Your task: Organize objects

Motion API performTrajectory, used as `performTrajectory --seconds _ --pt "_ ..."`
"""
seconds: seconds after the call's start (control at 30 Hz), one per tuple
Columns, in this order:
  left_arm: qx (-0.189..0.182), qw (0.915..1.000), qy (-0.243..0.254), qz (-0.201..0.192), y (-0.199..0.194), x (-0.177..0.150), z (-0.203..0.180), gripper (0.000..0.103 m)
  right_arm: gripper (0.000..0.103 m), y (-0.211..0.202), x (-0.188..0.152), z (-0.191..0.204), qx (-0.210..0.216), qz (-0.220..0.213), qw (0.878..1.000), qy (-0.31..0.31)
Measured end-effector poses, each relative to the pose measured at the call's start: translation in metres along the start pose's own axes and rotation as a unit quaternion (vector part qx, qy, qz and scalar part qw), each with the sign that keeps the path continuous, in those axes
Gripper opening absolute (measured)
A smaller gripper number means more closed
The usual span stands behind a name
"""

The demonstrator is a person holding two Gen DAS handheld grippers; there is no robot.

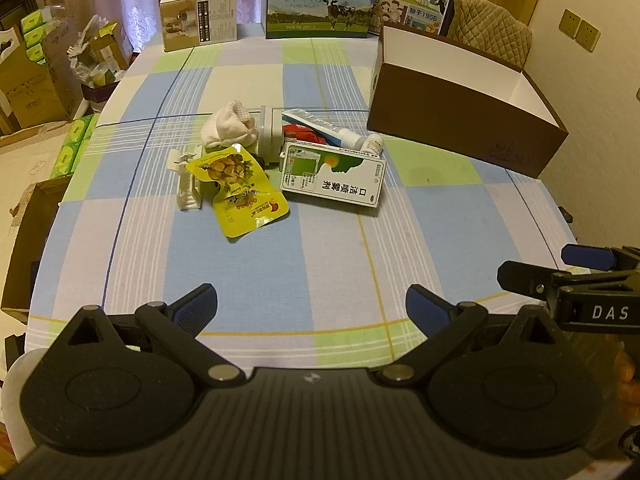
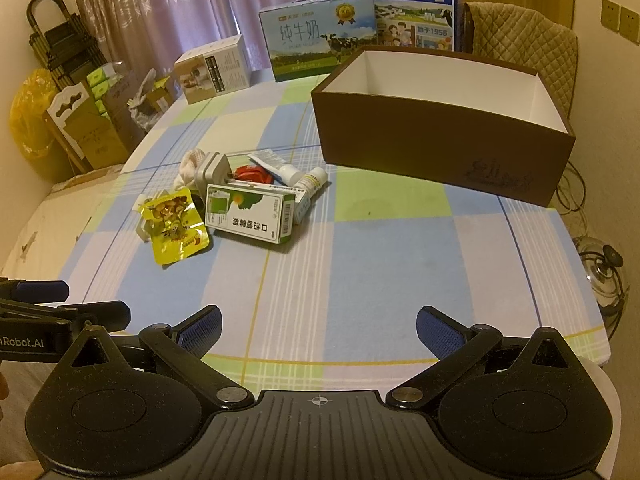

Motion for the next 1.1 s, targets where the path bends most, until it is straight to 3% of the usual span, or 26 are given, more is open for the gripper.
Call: performTrajectory --seconds 1.1 --pt "0.002 0.9998 -0.010 0.016 0.010 0.004 0.006 0.099 0.101 0.010 0.003 0.001 0.001 0.020 1.000 -0.010"
Point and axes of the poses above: each gripper's, at about its wrist camera, not at the fingertips, and y roughly the way its jaws point, z to its left, x to its top, the point moved 1 cm from there along y, roughly the way its jaws point, and after that the axes turned 2 degrees about -x, right-handed, at the moved point
